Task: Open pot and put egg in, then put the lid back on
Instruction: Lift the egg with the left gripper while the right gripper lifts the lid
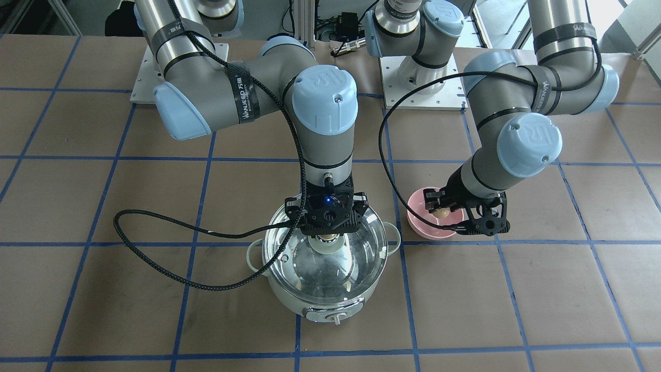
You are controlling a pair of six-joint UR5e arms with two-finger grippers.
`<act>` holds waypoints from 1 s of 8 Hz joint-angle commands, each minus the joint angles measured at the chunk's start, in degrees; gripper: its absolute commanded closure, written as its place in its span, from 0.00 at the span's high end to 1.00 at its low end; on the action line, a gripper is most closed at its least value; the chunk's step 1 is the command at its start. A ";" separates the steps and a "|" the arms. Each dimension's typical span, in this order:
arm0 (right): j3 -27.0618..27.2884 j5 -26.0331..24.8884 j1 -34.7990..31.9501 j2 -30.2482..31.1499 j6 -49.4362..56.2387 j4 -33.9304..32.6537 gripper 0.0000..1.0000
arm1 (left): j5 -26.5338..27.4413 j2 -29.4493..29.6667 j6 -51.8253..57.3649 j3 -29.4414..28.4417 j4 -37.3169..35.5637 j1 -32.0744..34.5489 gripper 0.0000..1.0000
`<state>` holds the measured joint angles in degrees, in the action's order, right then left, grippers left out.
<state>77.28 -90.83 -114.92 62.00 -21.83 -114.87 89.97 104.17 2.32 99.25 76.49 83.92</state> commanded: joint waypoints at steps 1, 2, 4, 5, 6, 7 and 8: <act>-0.03 0.13 1.44 3.37 2.48 0.69 0.00 | -2.08 -6.15 0.05 -1.95 1.29 0.63 0.14; 0.06 0.04 3.11 5.91 4.32 2.78 0.00 | -2.17 -6.78 -0.03 -1.95 1.47 1.59 0.13; 0.24 0.30 10.38 11.54 11.07 9.62 0.00 | -2.43 -6.78 -1.43 -2.22 1.21 3.35 0.07; 0.24 0.30 14.33 13.48 16.42 13.14 0.00 | -3.30 -6.26 -5.18 -2.48 0.60 4.75 0.07; 0.59 0.30 18.37 15.58 19.95 16.22 0.00 | -5.83 -4.95 -10.96 -3.96 -2.11 7.46 0.05; 1.81 0.13 21.11 18.04 23.64 18.34 0.00 | -6.29 -2.07 -15.54 -6.24 -4.83 11.06 0.01; 3.82 -0.74 23.58 20.42 27.68 20.80 0.00 | -6.21 0.83 -21.68 -8.87 -5.90 15.27 0.00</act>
<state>78.45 -90.65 -96.58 78.08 -1.40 -98.71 84.59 100.45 -9.54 94.40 73.69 92.58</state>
